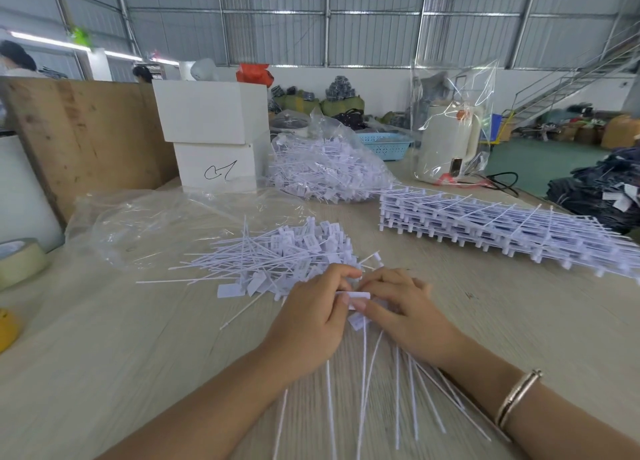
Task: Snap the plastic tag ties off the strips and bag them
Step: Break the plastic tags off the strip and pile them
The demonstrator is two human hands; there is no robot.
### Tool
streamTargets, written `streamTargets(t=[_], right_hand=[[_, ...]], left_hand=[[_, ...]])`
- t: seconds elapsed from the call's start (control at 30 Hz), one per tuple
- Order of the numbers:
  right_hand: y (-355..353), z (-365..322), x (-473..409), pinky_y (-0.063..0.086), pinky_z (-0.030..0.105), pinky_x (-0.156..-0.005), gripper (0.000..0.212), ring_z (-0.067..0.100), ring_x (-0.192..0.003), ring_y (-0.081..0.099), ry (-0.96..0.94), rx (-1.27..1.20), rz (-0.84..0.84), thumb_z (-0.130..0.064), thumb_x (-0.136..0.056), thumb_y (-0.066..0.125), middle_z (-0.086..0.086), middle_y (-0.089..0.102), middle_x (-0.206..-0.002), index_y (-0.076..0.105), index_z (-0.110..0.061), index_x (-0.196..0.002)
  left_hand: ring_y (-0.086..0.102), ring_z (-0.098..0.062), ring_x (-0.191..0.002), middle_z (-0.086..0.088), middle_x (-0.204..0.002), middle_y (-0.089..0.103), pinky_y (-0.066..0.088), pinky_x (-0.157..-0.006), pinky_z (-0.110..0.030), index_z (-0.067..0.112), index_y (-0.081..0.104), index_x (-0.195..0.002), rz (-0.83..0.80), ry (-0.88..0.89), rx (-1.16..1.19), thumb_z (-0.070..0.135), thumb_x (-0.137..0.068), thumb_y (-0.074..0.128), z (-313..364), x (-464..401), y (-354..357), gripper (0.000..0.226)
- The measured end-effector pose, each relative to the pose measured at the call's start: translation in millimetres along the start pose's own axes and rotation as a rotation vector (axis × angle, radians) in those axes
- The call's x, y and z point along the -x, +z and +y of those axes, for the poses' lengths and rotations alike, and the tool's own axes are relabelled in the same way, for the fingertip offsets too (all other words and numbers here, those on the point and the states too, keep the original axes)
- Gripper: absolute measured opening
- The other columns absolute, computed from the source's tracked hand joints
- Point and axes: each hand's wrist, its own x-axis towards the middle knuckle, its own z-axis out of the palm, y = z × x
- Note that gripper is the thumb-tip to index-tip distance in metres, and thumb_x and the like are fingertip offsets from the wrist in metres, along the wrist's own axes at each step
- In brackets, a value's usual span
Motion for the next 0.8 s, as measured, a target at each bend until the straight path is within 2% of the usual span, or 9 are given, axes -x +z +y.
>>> streamTargets(t=[0.07,0.13,0.2,0.33,0.43,0.57,0.63,0.73,0.8], right_hand=[[-3.0,3.2,-1.7,0.028,0.044,-0.100,0.023,0.009,-0.102,0.050,0.025,-0.111,0.020,-0.037,-0.090,0.055,-0.009,0.060,-0.097,0.069,-0.020,-0.084],[-2.5,3.5,-2.2,0.029,0.048,-0.099,0.023,0.013,-0.099,0.052,0.032,-0.115,0.008,-0.031,-0.091,0.055,-0.003,0.061,-0.094,0.067,-0.014,-0.082],[-0.6,5.0,-2.6,0.029,0.048,-0.099,0.023,0.013,-0.099,0.053,0.032,-0.100,0.017,-0.030,-0.093,0.054,-0.001,0.061,-0.093,0.067,-0.014,-0.082],[-2.6,4.5,-2.9,0.034,0.045,-0.096,0.019,0.017,-0.093,0.055,0.030,-0.233,-0.010,-0.020,-0.091,0.058,0.003,0.062,-0.088,0.066,-0.027,-0.075],[-3.6,1.1,-1.5,0.035,0.043,-0.092,0.021,0.009,-0.081,0.056,0.001,-0.227,-0.073,-0.033,-0.086,0.064,0.002,0.062,-0.079,0.064,-0.036,-0.065],[-4.9,-0.9,-2.2,0.038,0.030,-0.073,0.022,0.020,-0.068,0.054,-0.068,-0.320,-0.055,-0.033,-0.082,0.066,0.010,0.060,-0.068,0.064,-0.026,-0.062],[-6.5,-0.9,-1.9,0.038,0.024,-0.066,0.023,0.024,-0.069,0.053,-0.089,-0.371,-0.067,-0.030,-0.082,0.067,0.013,0.059,-0.069,0.064,-0.018,-0.063],[-7.3,0.0,-1.3,0.036,0.010,-0.068,0.025,0.018,-0.072,0.052,-0.080,-0.391,-0.134,-0.016,-0.085,0.067,0.007,0.058,-0.071,0.061,-0.023,-0.062],[-7.6,-1.6,-0.1,0.034,0.002,-0.071,0.027,0.015,-0.075,0.051,-0.086,-0.358,-0.164,-0.013,-0.085,0.066,0.004,0.058,-0.072,0.060,-0.029,-0.064]], left_hand=[[0.058,-0.006,-0.088,0.014,-0.092,0.061,0.041,-0.082,-0.030,0.024,0.054,-0.113,0.005,-0.027,-0.036,0.019,-0.096,0.047,-0.2,-1.3,-1.7,0.019],[0.055,-0.009,-0.076,0.012,-0.078,0.057,0.035,-0.072,-0.030,0.024,0.054,-0.095,-0.024,-0.036,-0.121,0.026,-0.096,0.046,-1.9,-1.1,-2.4,0.008],[0.051,-0.011,-0.065,0.010,-0.063,0.050,0.032,-0.064,-0.030,0.029,0.048,-0.079,-0.079,-0.083,-0.158,0.033,-0.096,0.045,-4.4,-0.4,-3.1,0.018],[0.040,-0.005,-0.050,0.008,-0.052,0.042,0.032,-0.055,-0.028,0.026,0.045,-0.062,-0.129,-0.154,-0.049,0.038,-0.093,0.051,-9.9,-1.3,-4.6,0.033],[0.039,-0.006,-0.050,0.008,-0.052,0.043,0.033,-0.054,-0.029,0.021,0.044,-0.060,-0.135,-0.131,-0.083,0.034,-0.090,0.055,-10.3,-0.5,-2.5,0.035],[0.036,-0.007,-0.049,0.006,-0.051,0.040,0.029,-0.052,-0.029,0.017,0.043,-0.058,-0.124,-0.122,-0.112,0.036,-0.089,0.055,-10.5,0.3,-1.9,0.039],[0.032,-0.007,-0.048,0.008,-0.048,0.034,0.025,-0.052,-0.028,0.019,0.038,-0.053,-0.149,-0.160,-0.024,0.035,-0.091,0.053,-9.6,-0.6,-2.5,0.044],[0.030,-0.004,-0.046,0.011,-0.043,0.030,0.022,-0.050,-0.021,0.013,0.047,-0.054,-0.211,-0.190,0.097,0.029,-0.095,0.051,-9.2,-1.4,-4.3,0.044],[0.032,-0.002,-0.044,0.013,-0.040,0.041,0.023,-0.048,-0.016,-0.001,0.059,-0.068,-0.240,-0.186,0.130,0.028,-0.095,0.050,-8.6,-1.0,-5.4,0.042]])
